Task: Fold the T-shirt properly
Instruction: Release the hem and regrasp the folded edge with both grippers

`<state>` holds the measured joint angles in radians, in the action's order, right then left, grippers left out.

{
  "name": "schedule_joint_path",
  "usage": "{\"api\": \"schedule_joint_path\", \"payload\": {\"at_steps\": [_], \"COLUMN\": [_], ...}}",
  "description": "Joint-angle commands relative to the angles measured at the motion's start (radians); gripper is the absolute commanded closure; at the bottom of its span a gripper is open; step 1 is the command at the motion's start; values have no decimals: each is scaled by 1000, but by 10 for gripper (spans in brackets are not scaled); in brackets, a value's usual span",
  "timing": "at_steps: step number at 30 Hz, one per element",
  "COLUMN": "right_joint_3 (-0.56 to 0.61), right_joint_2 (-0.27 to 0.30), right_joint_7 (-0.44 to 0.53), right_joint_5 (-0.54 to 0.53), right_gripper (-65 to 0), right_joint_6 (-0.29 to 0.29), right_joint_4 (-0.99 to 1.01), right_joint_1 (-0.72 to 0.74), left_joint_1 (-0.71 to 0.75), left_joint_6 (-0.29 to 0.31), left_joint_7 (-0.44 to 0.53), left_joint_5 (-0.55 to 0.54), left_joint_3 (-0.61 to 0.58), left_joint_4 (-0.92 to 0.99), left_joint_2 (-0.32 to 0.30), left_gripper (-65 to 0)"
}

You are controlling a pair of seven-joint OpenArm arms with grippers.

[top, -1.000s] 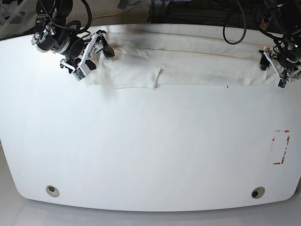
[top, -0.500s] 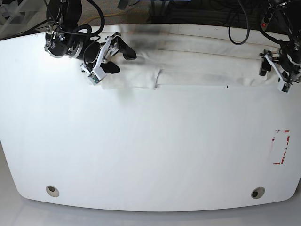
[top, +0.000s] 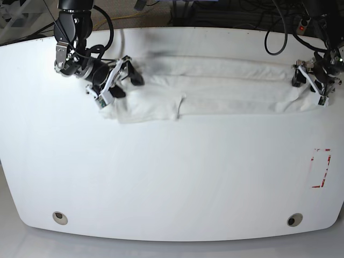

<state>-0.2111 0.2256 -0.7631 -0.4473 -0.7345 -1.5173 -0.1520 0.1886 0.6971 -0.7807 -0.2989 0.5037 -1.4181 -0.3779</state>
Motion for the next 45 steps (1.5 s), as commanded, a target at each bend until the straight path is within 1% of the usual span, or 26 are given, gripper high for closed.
{"api": "schedule_joint_path", "payload": {"at_steps": [1, 3, 5, 9, 11, 12, 14, 16, 17, 22, 25, 31, 37, 39, 40, 42, 45], "right_joint_3": [-4, -4, -4, -3, -3, -3, -3, -3, -3, 0, -3, -3, 0, 0, -3, -4, -4], "right_joint_2": [41, 50, 53, 54, 54, 53, 50, 44, 44, 39, 27, 22, 19, 10, 1, -5, -9], "right_joint_7": [-68, -68, -68, -68, -69, -69, -69, -69, -69, -69, -69, -69, -69, -69, -69, -69, -69], "right_joint_5": [86, 84, 86, 92, 86, 86, 86, 86, 86, 84, 84, 84, 84, 84, 84, 84, 84], "right_gripper": [-444, -444, -444, -444, -444, -444, -444, -444, -444, -444, -444, -444, -444, -444, -444, -444, -444], "right_joint_6": [36, 36, 36, 36, 36, 36, 36, 36, 36, 36, 36, 36, 36, 36, 36, 36, 36], "right_joint_4": [53, 62, 62, 62, 62, 62, 62, 62, 62, 62, 62, 62, 62, 62, 62, 62, 62], "right_joint_1": [25, 53, 70, 88, 90, 90, 88, 85, 84, 82, 82, 85, 85, 85, 85, 85, 85], "left_joint_1": [-21, -31, -28, -28, -34, -34, -36, -36, -36, -73, -94, -156, -206, -209, -209, -209, -206], "left_joint_6": [1, 1, 1, 1, 1, 1, 1, 1, 1, 1, 1, 1, 1, 1, 1, 1, 1], "left_joint_7": [-30, -50, -84, -164, -224, -239, -268, -273, -273, -270, -270, -268, -248, -237, -234, -234, -240], "left_joint_5": [11, -38, -102, -219, -282, -297, -337, -354, -354, -351, -351, -349, -349, -351, -351, -351, -351], "left_joint_3": [-6, -1, 34, 140, 221, 244, 307, 338, 336, 335, 335, 332, 230, 186, 174, 151, 145], "left_joint_4": [-19, -66, -108, -160, -160, -158, -151, -122, -99, 43, 130, 213, 280, 297, 302, 303, 296], "left_joint_2": [-16, -16, -17, -19, -19, -19, -19, -19, -19, -19, -19, -19, -25, -48, -53, -56, -56], "left_gripper": [-394, -396, -396, -397, -406, -418, -487, -542, -554, -550, -549, -549, -546, -517, -490, -369, -132]}}
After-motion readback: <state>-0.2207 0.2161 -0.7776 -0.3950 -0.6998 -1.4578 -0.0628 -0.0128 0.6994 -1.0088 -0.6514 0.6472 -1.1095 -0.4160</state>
